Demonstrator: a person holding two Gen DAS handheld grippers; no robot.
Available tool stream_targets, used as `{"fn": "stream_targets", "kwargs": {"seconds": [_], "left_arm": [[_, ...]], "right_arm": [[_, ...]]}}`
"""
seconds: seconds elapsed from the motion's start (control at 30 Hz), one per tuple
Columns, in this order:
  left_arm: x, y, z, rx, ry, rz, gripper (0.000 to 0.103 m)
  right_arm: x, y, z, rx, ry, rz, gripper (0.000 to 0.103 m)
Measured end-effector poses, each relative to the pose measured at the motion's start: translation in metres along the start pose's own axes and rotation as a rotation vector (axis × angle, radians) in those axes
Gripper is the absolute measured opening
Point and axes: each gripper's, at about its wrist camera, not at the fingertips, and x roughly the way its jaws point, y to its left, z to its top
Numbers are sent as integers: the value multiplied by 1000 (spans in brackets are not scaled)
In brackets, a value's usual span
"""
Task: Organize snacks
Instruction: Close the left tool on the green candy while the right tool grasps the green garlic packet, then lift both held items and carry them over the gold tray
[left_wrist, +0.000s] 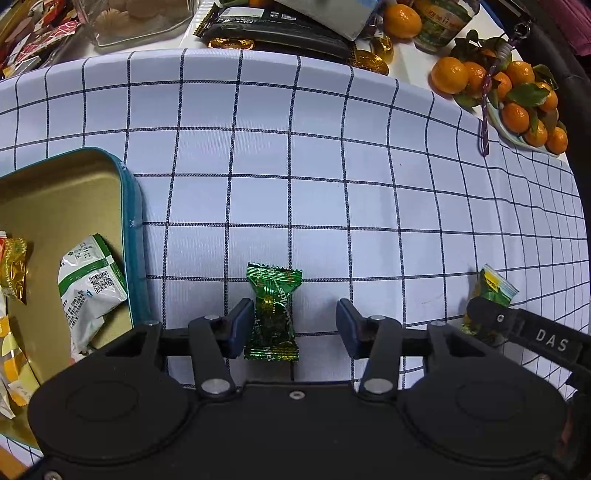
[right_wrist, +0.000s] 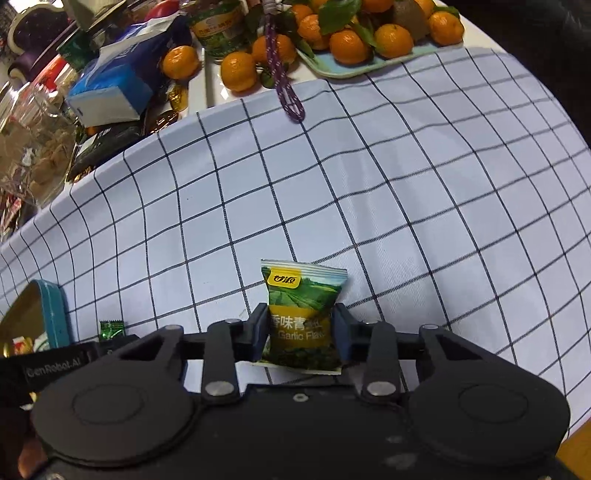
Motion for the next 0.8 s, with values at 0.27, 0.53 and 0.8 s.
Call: {"fn": "stream_targets", "kwargs": {"seconds": [0.27,0.53,0.8], "left_arm": [[3,-4,-2,25,-14,26,28],[-4,-8,-4,52,-62,22,23],[-24,-5,-8,54,-99,-1,23]], "right_arm": [[-8,-5,-1,19,-11,-36,38],[-23,-6,-1,8,-30,-61,38],[-38,-4,-5,18,-53,-78,38]]}}
